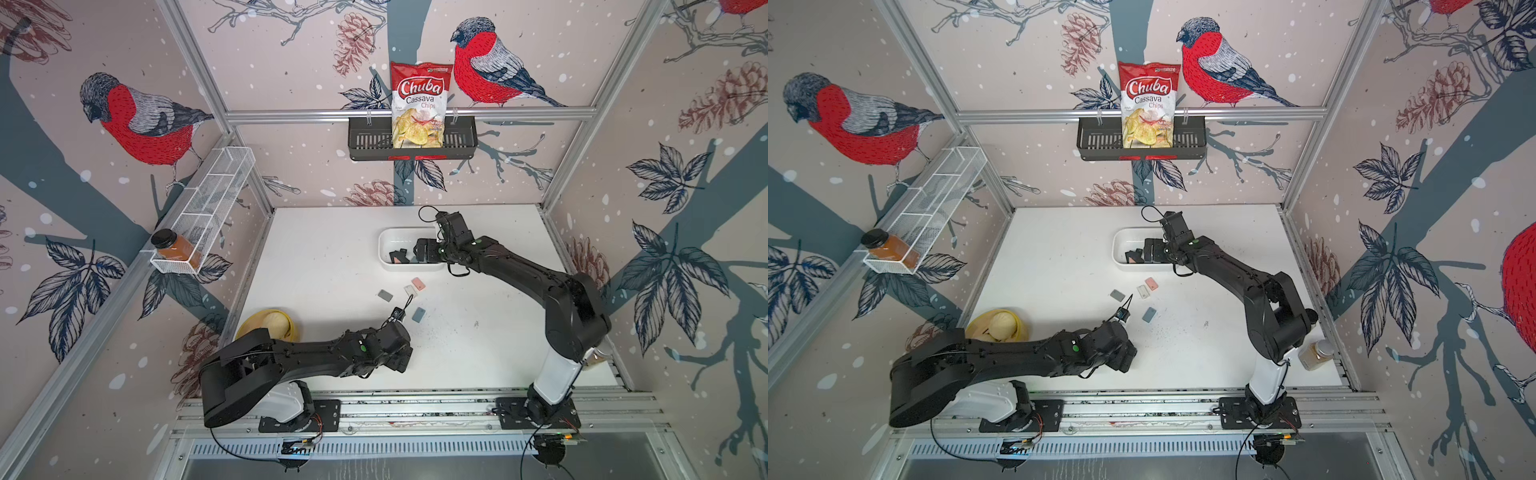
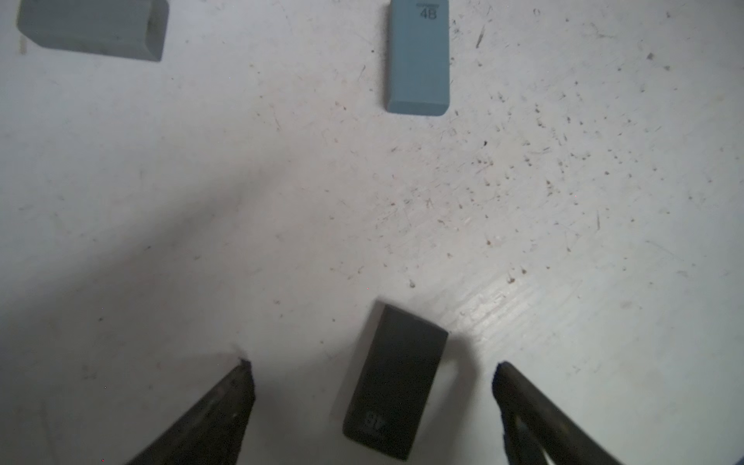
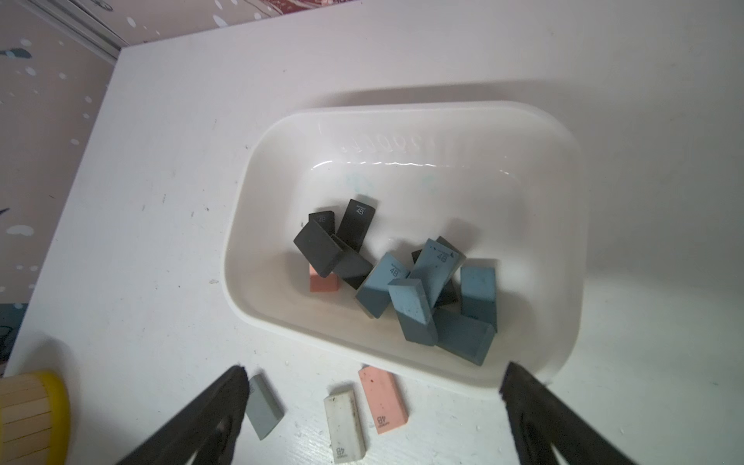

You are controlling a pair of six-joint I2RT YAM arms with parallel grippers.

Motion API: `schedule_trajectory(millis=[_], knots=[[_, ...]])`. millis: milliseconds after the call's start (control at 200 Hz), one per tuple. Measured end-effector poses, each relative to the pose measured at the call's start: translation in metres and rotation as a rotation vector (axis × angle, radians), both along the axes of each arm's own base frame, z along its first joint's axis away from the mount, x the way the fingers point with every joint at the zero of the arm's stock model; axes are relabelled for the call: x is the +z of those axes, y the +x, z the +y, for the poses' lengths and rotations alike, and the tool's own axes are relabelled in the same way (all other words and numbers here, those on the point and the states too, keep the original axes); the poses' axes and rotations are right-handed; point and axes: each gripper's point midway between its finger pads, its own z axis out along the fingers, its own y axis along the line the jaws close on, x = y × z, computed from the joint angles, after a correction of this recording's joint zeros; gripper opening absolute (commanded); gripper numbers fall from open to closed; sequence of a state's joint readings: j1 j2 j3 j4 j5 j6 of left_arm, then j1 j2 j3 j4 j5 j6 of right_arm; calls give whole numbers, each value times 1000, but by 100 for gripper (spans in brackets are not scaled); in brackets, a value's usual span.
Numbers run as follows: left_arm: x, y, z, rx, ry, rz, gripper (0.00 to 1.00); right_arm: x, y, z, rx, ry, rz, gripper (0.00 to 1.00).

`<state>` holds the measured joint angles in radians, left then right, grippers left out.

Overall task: Put the eraser in the storage box
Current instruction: Place the eraser in the storage box.

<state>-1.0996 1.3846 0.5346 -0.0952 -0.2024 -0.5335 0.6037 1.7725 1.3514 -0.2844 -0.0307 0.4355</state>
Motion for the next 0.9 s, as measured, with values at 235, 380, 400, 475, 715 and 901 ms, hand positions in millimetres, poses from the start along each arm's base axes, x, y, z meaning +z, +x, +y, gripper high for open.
schedule_trajectory(millis=[235,380,400,475,715,901], knots=[[-1,-1,-7,-44,19,1,88,31,-22,-16,-34,39,-66,100],[-2,-3,-10,-59,30,5,84,50,-30,-26,-59,64,-110,100],[-2,-3,-10,-62,32,6,83,52,-31,-28,-61,65,-115,100],[-2,-5,-13,-84,44,4,81,58,-34,-32,-71,72,-129,100],[-3,-12,-18,-110,61,11,74,70,-41,-42,-107,90,-156,100],[-5,-12,-18,-112,87,3,67,73,-44,-45,-112,98,-164,100]])
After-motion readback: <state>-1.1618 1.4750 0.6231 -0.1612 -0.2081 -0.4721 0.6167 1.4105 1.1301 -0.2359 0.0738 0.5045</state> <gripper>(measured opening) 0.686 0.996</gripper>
